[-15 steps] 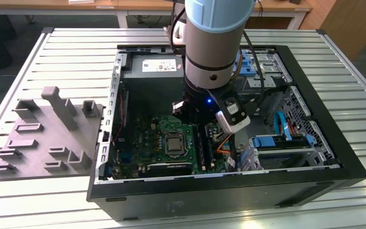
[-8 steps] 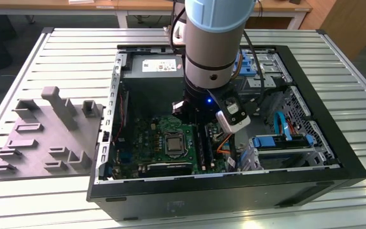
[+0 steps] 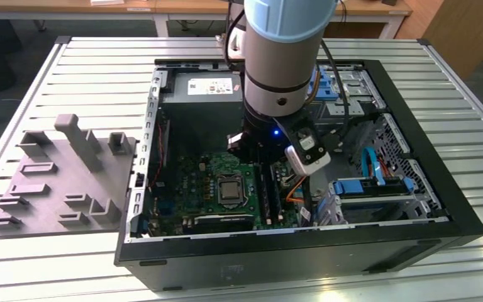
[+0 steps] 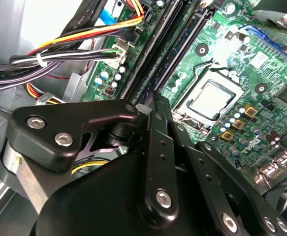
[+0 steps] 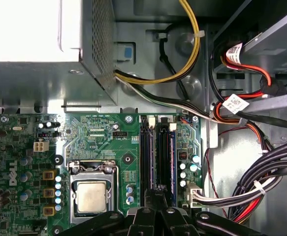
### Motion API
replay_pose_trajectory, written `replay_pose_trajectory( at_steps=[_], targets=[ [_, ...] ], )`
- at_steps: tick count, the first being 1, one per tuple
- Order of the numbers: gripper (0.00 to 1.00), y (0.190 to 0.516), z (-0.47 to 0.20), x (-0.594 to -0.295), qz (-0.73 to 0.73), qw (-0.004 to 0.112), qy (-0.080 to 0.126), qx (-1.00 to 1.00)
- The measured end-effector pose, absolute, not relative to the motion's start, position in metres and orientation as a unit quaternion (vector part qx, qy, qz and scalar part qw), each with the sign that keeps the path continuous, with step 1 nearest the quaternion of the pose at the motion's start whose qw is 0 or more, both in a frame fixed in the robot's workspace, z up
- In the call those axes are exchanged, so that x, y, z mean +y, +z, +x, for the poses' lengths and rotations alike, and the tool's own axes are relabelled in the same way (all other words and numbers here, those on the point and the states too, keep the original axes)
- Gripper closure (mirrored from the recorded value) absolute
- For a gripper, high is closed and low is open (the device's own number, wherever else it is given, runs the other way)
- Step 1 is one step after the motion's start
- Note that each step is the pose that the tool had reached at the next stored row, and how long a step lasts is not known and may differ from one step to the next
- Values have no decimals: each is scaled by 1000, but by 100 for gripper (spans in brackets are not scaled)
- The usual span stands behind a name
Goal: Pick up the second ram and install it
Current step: 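Press down the second ram until it locks into place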
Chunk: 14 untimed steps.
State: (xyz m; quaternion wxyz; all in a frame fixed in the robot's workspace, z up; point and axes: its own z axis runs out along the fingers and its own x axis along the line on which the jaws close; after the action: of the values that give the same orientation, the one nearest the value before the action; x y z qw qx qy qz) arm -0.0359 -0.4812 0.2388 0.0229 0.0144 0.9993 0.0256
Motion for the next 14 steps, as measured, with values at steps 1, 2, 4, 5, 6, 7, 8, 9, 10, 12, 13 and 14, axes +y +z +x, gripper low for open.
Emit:
replay_pose_trajectory(
  at_steps=[1,2,4,5,6,7,8,9,10,12,13,14],
  targets=[
    [89,239,-36,-481,14,23,26,999],
    [89,239,-36,-480,14,23,26,999],
    [89,238,-36,-478,15,23,26,999],
    [89,238,-36,-476,14,23,26,999],
    [89,238,-36,-475,14,23,27,999],
    [89,238,-36,-473,14,23,27,999],
    [89,238,-36,-471,14,23,27,999],
    [89,238,-36,-469,14,23,27,999],
    [89,238,-36,-466,14,23,27,999],
    [89,238,-36,-462,15,23,28,999],
    [89,238,-36,-460,14,23,28,999],
    [89,237,-36,-458,15,23,28,999]
  ],
)
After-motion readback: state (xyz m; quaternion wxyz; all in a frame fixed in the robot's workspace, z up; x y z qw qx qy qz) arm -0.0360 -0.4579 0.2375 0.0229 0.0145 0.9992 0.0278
